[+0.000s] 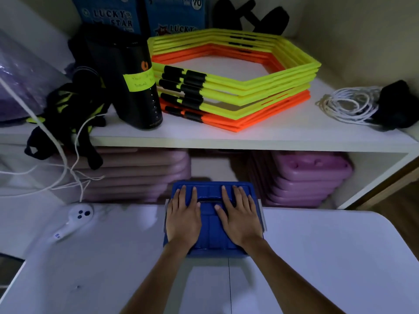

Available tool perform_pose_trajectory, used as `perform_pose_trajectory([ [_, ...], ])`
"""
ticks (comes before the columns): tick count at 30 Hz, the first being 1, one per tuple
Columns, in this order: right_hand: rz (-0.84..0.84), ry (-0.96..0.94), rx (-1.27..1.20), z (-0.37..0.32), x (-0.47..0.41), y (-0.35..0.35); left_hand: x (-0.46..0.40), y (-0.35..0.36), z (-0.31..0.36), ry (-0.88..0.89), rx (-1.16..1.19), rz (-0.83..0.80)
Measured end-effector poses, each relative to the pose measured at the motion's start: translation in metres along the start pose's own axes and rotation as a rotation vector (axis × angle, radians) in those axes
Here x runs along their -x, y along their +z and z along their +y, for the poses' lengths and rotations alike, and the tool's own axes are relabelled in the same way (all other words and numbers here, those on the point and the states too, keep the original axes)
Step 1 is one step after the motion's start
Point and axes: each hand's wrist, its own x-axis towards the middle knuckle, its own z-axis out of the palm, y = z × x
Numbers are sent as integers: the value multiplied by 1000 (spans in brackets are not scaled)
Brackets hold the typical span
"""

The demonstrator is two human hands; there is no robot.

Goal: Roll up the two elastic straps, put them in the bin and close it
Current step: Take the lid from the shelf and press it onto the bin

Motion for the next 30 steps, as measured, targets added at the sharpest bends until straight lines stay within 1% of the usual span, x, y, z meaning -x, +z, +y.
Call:
perform_pose_trajectory([
  [1,0,-3,5,-1,3,1,0,-2,-3,9,18,18],
  [3,1,-10,15,-1,6,3,-1,-8,-14,6,38,103],
  [4,7,-11,14,-2,7,2,-1,-13,-20,-35,51,145],
  [5,20,-14,12,-1,7,2,-1,-15,-28,-124,83,138],
  [6,32,-17,14,-1,7,2,-1,-16,-37,-236,138,85],
  [7,36,-18,22,-2,7,3,0,-15,-45,-364,246,-16],
  [8,35,-18,29,-3,7,4,0,-15,-51,-481,426,-130],
  [9,34,-17,33,-3,8,5,0,-17,-54,-570,659,-239],
  [10,38,-16,33,-3,7,6,1,-20,-55,-617,884,-335],
  [11,45,-16,32,-4,7,5,0,-21,-56,-626,1034,-395],
  [12,50,-15,31,-3,6,5,0,-22,-55,-591,1119,-410],
  [14,55,-15,32,-2,6,6,1,-25,-50,-485,1164,-329],
  [16,59,-14,34,-3,8,7,2,-23,-44,-374,1089,-228],
  [17,62,-10,34,-3,8,8,3,-21,-41,-333,970,-182],
  [20,76,-2,25,-4,6,9,8,-14,-30,-232,493,-73],
  [22,61,-4,36,-5,7,10,10,-13,-27,-155,290,-56],
  [24,68,2,35,-4,8,8,12,-12,-25,-53,107,-96],
  [26,62,9,45,-5,8,7,12,-11,-26,-3,21,-101],
  [29,50,-5,31,-5,10,2,14,-9,-27,3,7,-99],
  [30,67,18,14,-1,11,-2,14,-9,-27,7,-2,-100],
])
